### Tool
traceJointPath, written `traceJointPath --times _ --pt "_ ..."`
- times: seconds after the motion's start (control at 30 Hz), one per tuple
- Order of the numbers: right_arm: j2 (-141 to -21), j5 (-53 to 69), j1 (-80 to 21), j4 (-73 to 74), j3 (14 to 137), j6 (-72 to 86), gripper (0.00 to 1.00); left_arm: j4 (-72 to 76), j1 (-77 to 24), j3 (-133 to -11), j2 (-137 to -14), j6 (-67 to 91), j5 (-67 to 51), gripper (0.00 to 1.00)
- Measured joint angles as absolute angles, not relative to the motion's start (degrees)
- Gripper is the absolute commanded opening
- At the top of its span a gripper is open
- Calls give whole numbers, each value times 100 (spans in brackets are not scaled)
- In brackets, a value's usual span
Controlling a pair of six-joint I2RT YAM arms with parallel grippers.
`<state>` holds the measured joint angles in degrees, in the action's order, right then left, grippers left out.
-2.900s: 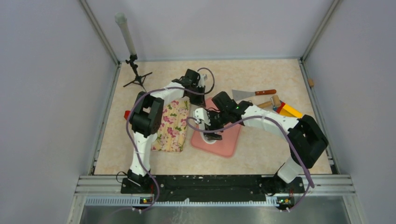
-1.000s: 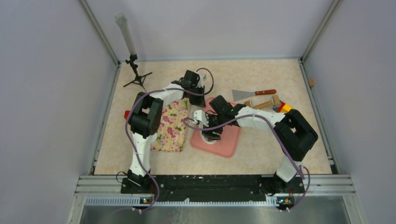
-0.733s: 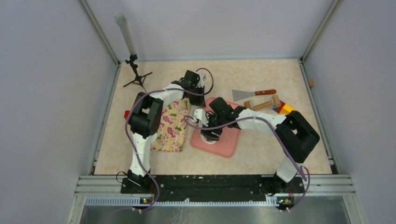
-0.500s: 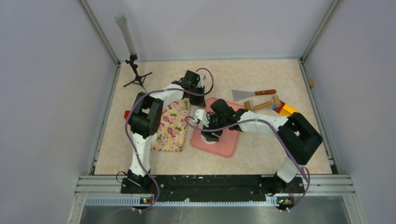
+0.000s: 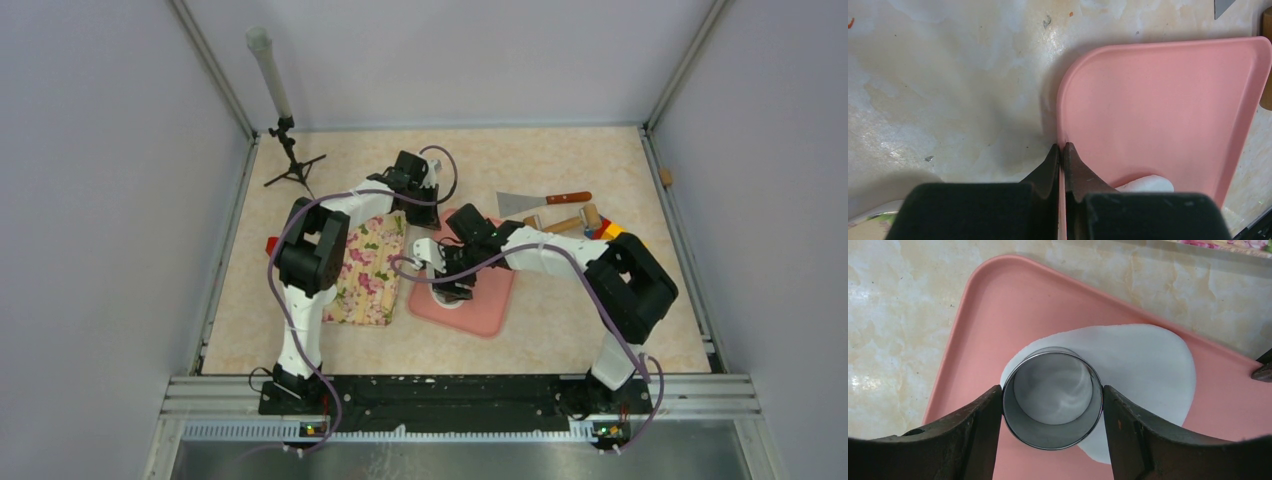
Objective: Roll out the dumpling wrappers from the dough
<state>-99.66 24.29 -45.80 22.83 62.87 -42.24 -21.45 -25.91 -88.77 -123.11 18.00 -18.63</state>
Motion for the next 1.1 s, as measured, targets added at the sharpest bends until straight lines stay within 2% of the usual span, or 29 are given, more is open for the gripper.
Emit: traceJointPath --times 0.4,0.93,1.1 --pt "-10158 2790 -4445 2783 6589 -4884 50 -2117 -2591 -8855 -12298 1800 -1863 0" --pt "-9725 2233 -4591 1643 5843 -3522 51 -2134 -2598 -8825 -12261 1837 -1758 0" --pt "-9675 1997 -4672 1485 5771 -3183 60 -2163 -2596 -8809 -12237 1841 -1695 0"
